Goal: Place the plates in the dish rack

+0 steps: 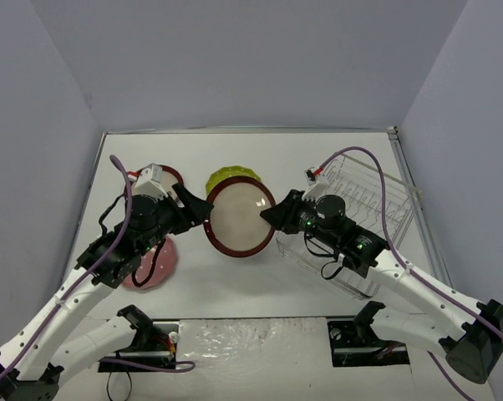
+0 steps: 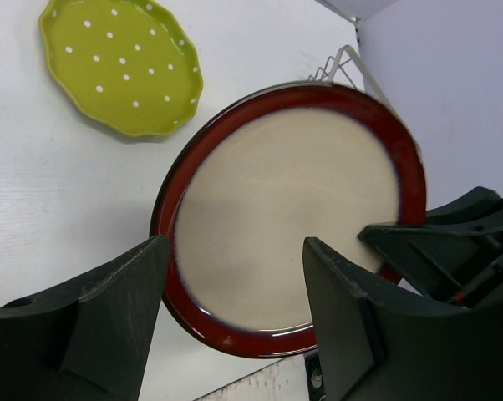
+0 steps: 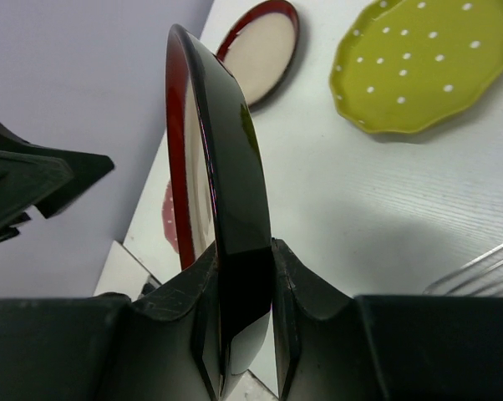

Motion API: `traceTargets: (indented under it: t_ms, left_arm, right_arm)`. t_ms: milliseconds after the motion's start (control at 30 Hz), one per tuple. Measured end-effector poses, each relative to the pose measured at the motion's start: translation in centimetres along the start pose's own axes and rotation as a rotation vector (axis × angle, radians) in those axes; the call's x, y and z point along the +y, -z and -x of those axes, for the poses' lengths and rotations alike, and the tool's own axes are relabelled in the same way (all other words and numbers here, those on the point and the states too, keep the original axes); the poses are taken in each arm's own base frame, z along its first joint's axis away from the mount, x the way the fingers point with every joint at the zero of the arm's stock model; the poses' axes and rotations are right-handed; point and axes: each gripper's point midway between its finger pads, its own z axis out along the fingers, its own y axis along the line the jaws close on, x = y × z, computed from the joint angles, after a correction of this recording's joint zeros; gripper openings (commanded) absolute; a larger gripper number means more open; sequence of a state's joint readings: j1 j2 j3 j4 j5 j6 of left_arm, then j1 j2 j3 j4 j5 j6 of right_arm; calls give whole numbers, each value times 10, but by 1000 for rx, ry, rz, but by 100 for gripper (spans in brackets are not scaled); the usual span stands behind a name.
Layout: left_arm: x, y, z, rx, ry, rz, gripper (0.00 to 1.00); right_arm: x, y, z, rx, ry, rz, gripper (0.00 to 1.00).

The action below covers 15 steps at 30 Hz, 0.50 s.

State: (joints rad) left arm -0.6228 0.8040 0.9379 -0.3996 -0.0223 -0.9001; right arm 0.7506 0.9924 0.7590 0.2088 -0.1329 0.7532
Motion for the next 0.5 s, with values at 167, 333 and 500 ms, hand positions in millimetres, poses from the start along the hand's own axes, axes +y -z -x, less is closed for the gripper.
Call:
traceTargets:
  t_ms: [167,333,500]
  left_arm:
    - [-5,-8,5,-9,-2,-1,64]
    - [2,-18,2,2,-7,36,64]
    - [4,-19,4,-10,-10,51,64]
  right_arm:
    - [-4,3,3,7,23,-43,0]
    - [1,9,19,-24,43,-72,0]
    - [1,24,52,-120,65,-163,0]
